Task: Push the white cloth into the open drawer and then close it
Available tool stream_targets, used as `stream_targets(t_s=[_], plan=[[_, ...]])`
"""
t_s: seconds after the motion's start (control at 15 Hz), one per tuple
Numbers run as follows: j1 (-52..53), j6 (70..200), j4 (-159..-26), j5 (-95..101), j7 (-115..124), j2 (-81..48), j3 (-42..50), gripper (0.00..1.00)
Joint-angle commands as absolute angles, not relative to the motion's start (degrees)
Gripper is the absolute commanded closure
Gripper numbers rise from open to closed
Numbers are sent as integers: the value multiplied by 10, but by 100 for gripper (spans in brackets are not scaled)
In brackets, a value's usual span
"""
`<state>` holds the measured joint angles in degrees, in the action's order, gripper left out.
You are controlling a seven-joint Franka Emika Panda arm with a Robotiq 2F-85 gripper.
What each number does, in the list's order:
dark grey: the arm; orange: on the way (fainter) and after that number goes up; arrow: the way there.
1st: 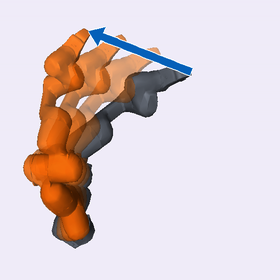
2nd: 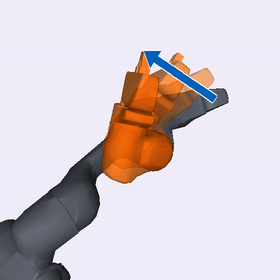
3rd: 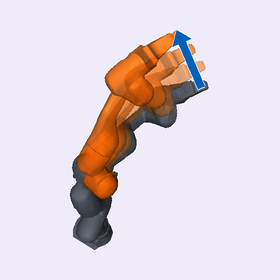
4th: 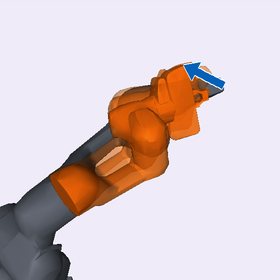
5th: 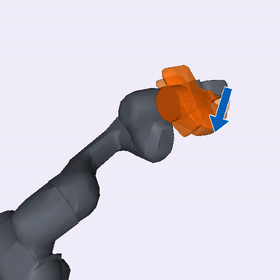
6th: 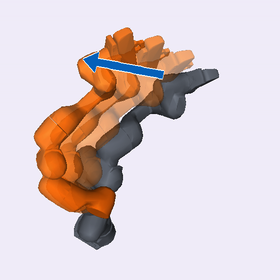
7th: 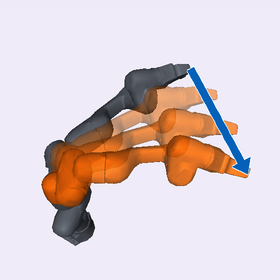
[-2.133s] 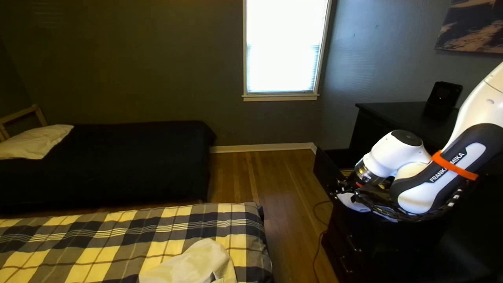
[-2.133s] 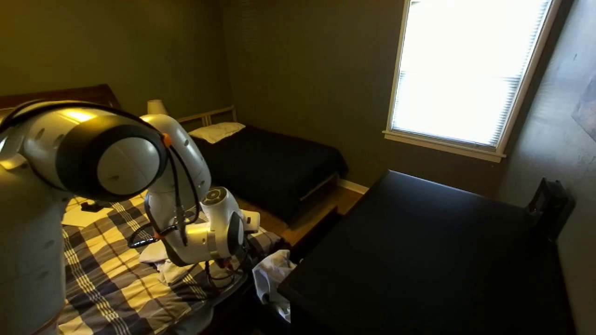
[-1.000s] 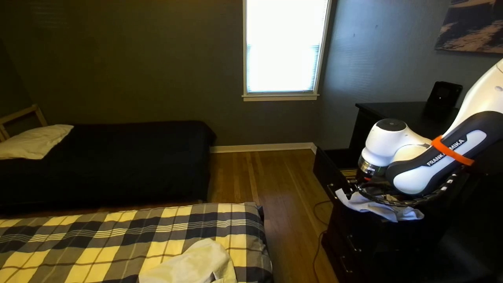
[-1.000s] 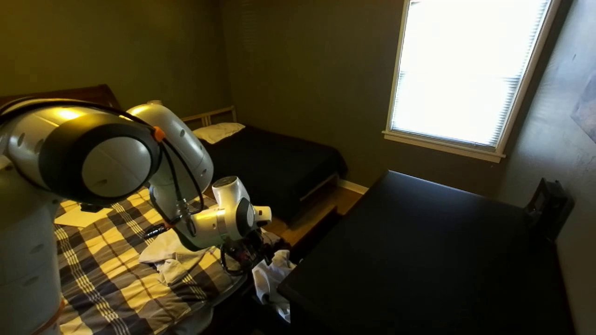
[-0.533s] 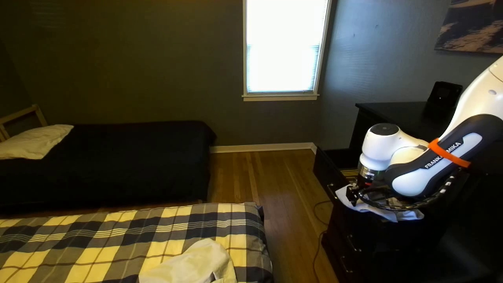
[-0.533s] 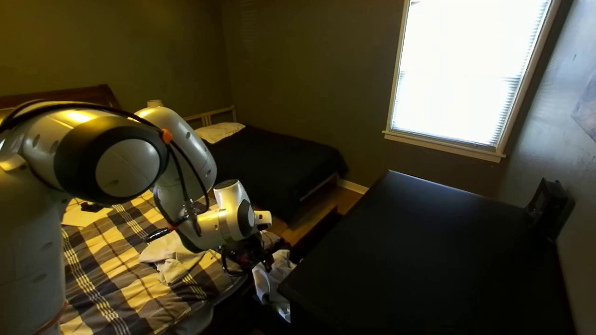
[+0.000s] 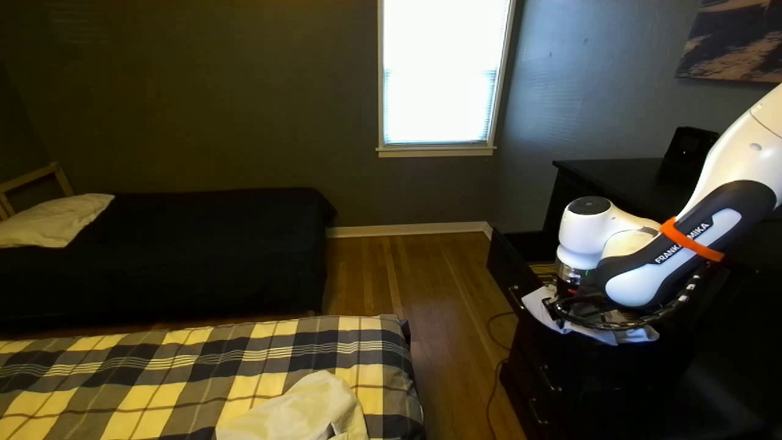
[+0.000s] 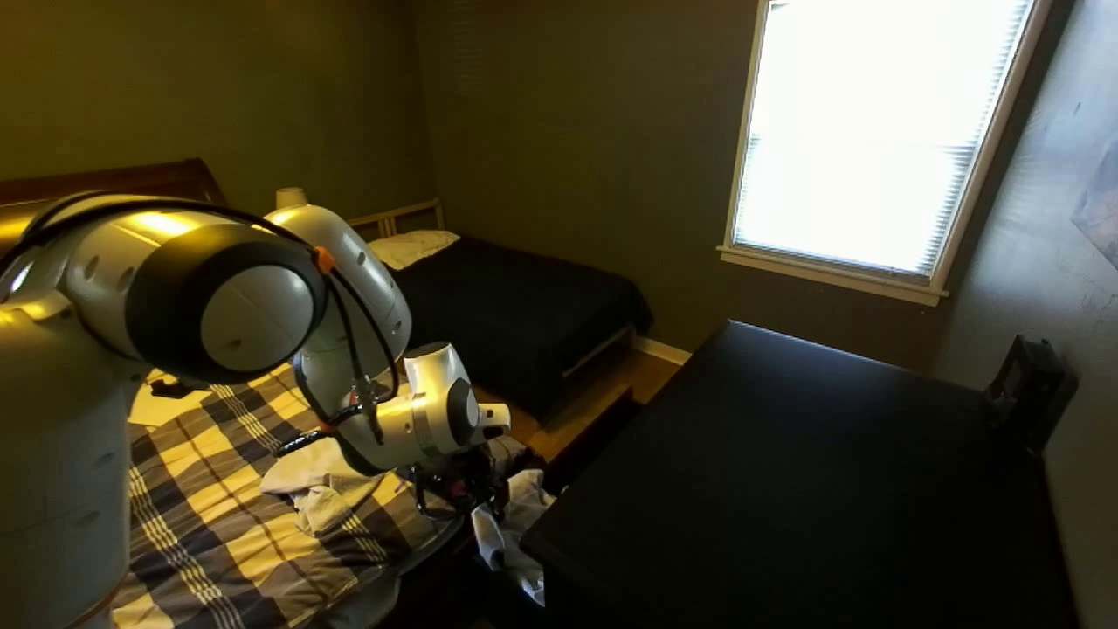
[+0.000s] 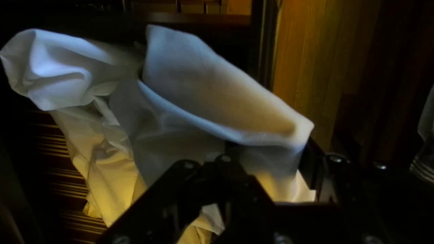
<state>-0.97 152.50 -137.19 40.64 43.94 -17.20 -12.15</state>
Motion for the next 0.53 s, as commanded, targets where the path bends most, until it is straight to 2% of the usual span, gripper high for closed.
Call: stream_targets(t_s=[0.0,0.07,0.13,0.27,0.47], plan=[[-3,1507,-1361,415,441,-181,-119,85],[46,1513,-1363,388,423,-176,-70,92],[51,1512,-1363,387,421,-174,-63,100],[72,1513,-1362,384,424,-170,-44,95],[84,1511,-1372,349,412,-149,-34,95]])
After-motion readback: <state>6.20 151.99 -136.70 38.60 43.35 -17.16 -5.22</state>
